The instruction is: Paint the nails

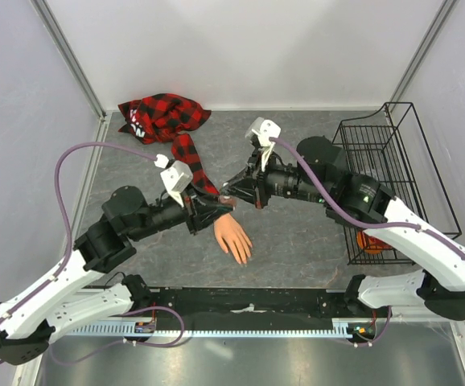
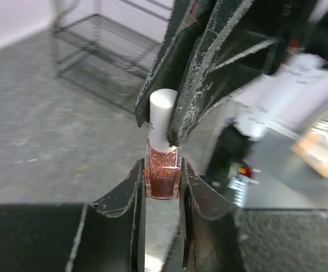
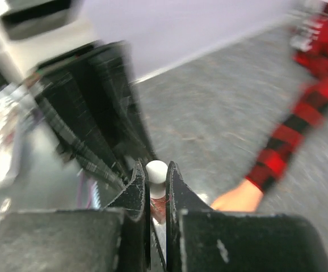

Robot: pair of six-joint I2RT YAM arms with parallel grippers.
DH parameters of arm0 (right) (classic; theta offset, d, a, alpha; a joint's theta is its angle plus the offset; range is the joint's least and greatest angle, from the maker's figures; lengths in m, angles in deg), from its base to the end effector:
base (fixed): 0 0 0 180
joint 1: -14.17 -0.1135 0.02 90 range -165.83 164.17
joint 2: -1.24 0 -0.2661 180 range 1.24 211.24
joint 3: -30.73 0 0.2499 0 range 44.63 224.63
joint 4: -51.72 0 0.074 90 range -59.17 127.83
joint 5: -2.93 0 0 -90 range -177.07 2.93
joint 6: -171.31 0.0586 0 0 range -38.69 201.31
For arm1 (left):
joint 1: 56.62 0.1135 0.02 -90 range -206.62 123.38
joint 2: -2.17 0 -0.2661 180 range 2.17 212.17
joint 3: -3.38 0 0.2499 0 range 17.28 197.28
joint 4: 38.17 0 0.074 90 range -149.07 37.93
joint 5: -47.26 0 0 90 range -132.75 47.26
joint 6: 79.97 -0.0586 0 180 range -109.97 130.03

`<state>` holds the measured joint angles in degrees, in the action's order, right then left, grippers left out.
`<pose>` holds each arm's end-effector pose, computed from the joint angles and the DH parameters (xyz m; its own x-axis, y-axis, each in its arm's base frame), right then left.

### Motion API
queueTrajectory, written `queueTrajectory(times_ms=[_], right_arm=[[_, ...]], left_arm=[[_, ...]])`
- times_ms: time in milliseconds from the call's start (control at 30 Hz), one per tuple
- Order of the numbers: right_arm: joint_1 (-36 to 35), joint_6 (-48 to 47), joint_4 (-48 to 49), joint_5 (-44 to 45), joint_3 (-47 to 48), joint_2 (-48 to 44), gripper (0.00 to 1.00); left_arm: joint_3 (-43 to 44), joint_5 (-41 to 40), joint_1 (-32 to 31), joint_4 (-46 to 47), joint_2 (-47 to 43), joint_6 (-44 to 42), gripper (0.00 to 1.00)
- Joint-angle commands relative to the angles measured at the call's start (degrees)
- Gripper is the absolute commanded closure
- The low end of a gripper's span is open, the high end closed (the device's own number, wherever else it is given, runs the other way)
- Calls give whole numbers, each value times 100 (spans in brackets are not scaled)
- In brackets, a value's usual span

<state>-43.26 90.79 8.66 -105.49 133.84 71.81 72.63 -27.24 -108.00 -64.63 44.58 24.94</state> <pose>0.1295 0.2371 0.4752 -0.2562 -0.1108 -0.9603 -0.9374 0.2709 0.2188 0.0982 -0.1480 0.4067 -0.2326 -0.1060 -0.9668 0.8898 0.3781 -0.2556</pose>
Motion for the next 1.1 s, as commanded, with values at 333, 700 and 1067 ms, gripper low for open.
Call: queueTrajectory(times_ms=[333, 700, 1067], right_arm=[[-1772, 2173, -722, 5771, -150, 722, 99], [-1622, 524, -1081, 4655, 123, -78, 31], [-779, -447, -951, -187, 483, -544, 24]], left_arm=[[28, -1949, 75, 2399, 1384, -1105, 98], [11, -338, 75, 202, 488, -1000, 98], [-42, 2368, 75, 95, -75, -87, 98]])
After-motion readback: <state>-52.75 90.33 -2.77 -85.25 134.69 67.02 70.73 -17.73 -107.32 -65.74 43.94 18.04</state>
